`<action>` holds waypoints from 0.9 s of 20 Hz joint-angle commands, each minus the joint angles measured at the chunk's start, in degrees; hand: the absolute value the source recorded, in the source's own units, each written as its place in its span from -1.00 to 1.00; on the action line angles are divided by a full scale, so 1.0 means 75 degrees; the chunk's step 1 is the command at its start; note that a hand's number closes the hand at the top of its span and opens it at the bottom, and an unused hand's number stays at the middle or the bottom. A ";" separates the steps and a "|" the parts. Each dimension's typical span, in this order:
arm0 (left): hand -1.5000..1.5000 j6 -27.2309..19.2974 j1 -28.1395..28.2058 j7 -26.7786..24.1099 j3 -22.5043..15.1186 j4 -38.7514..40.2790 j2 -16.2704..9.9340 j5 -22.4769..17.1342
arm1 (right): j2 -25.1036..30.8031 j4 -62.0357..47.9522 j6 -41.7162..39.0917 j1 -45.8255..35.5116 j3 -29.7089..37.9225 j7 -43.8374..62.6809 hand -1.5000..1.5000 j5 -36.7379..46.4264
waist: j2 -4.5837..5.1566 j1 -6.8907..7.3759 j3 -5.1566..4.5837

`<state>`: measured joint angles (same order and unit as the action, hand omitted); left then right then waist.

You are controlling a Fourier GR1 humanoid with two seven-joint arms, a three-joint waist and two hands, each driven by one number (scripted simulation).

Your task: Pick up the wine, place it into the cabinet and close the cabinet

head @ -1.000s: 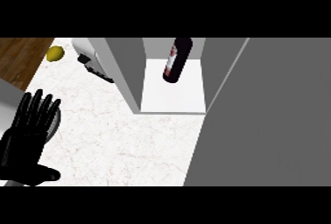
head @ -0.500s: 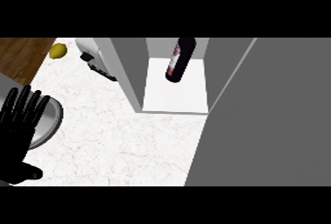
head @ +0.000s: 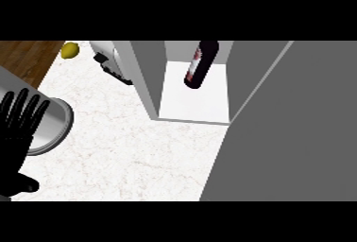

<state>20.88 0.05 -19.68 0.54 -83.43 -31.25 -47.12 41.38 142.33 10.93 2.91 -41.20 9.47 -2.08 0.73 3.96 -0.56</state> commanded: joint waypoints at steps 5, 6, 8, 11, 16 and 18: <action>-1.00 0.0264 -0.0044 0.0104 -0.0017 0.0029 -0.0077 -0.0036 | -0.2283 -0.0786 0.0414 -0.2251 -0.0323 0.1685 1.00 -0.0776 | -0.0002 0.0241 -0.0005; -1.00 0.0439 0.0018 0.0129 0.0207 0.0274 -0.0275 -0.0189 | -0.2633 -0.1132 0.0516 -0.2658 -0.0302 0.1871 1.00 -0.0757 | 0.0004 0.0261 -0.0010; -1.00 0.0249 -0.0198 0.0224 0.0194 0.0262 -0.0235 -0.0162 | -0.3452 -0.1673 0.0774 -0.3495 -0.0343 0.2319 1.00 -0.0668 | -0.0032 0.0147 -0.0006; -1.00 0.0163 -0.0253 0.0193 0.0188 0.0333 -0.0114 -0.0108 | -0.4537 -0.3189 0.0978 -0.4969 0.0079 0.2885 1.00 -0.0613 | -0.0035 0.0057 0.0013; -1.00 0.0545 0.0240 0.0138 0.0608 0.0415 -0.0351 -0.0305 | -0.5469 -0.4994 0.1014 -0.7042 0.1386 0.3588 1.00 -0.1237 | -0.0081 -0.0194 0.0059; -1.00 0.0372 -0.0018 0.0135 0.0501 0.0529 -0.0095 -0.0160 | -0.5487 -0.6138 0.1481 -0.7434 0.1124 0.2682 1.00 -0.1537 | -0.0063 -0.0240 0.0064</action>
<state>24.27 0.38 -19.51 3.43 -79.94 -32.22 -48.05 3.57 107.27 19.77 -44.21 -35.61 31.32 -10.07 0.28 3.04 -0.14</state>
